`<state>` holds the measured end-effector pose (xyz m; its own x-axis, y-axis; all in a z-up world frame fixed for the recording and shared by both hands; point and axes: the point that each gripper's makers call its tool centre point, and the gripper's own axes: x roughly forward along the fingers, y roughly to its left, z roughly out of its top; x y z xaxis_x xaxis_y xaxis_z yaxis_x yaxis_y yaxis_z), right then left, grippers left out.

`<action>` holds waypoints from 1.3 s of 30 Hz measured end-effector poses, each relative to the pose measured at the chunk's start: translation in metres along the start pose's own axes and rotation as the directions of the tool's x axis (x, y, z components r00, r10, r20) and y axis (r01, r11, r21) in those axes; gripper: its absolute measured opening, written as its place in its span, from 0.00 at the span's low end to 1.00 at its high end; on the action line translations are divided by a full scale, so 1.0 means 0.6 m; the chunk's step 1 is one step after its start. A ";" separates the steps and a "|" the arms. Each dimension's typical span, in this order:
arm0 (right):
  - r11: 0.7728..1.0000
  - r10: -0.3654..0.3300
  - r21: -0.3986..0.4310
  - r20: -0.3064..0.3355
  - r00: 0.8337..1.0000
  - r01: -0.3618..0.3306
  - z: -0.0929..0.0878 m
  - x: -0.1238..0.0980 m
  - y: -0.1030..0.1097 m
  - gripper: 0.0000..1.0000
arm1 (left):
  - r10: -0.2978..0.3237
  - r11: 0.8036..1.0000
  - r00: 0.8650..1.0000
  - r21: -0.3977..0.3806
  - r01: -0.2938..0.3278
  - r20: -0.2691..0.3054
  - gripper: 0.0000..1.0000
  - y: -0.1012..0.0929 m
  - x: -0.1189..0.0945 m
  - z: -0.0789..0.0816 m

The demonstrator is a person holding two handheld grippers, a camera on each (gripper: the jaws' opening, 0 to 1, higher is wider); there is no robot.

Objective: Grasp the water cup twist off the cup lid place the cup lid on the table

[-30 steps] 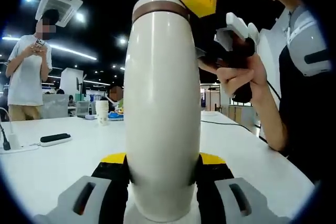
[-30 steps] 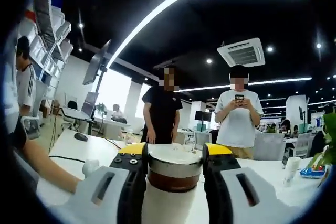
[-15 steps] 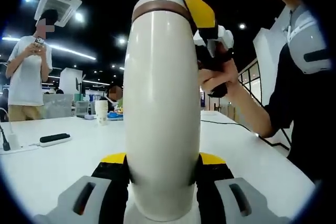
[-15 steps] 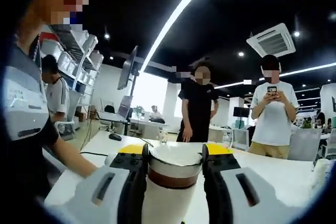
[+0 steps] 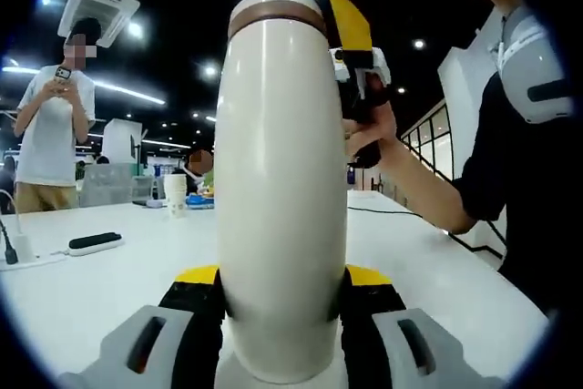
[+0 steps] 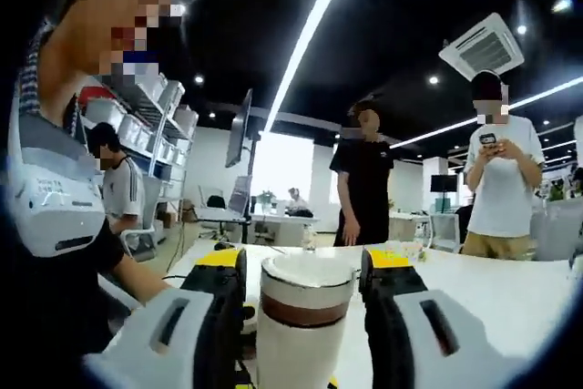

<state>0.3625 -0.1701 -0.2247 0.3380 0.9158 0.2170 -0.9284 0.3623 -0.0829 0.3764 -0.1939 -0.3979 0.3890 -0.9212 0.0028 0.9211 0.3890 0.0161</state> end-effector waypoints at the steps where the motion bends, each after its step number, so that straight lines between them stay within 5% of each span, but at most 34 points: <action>1: 0.998 -0.062 0.031 0.044 0.997 0.061 0.006 -0.003 -0.001 0.59 | 0.000 1.000 1.000 -0.001 0.000 -0.001 0.51 0.000 0.000 0.000; 8: 0.934 -0.341 -0.111 0.019 0.940 0.340 -0.012 -0.016 -0.007 0.58 | 0.003 1.000 1.000 0.002 -0.003 -0.003 0.51 0.002 -0.001 -0.001; 19: 0.935 -0.350 -0.081 -0.052 0.935 0.346 -0.037 0.013 -0.025 0.52 | 0.008 1.000 1.000 0.005 -0.008 -0.008 0.51 0.003 0.001 -0.002; 24: 0.956 -0.284 -0.098 -0.068 0.956 0.277 -0.041 0.015 -0.013 0.47 | 0.007 1.000 1.000 0.003 -0.007 -0.009 0.51 0.003 0.001 -0.003; 31: 0.999 -0.024 -0.032 -0.085 0.996 0.021 -0.043 0.020 -0.001 0.47 | 0.004 1.000 1.000 0.001 -0.004 -0.010 0.51 0.003 0.000 -0.004; 34: 0.994 0.109 -0.004 -0.088 0.990 -0.109 -0.044 0.021 0.003 0.47 | 0.004 1.000 1.000 0.001 -0.004 -0.009 0.51 0.003 0.000 -0.004; 39: 0.958 0.286 0.032 -0.075 0.955 -0.285 -0.045 0.022 0.009 0.47 | 0.001 1.000 1.000 0.000 -0.001 -0.009 0.51 0.003 0.000 -0.004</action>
<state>0.3662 -0.1516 -0.2486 0.0685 0.9915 0.1109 -0.9907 0.0807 -0.1098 0.3783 -0.1933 -0.4002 0.3902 -0.9207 -0.0058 0.9207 0.3900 0.0164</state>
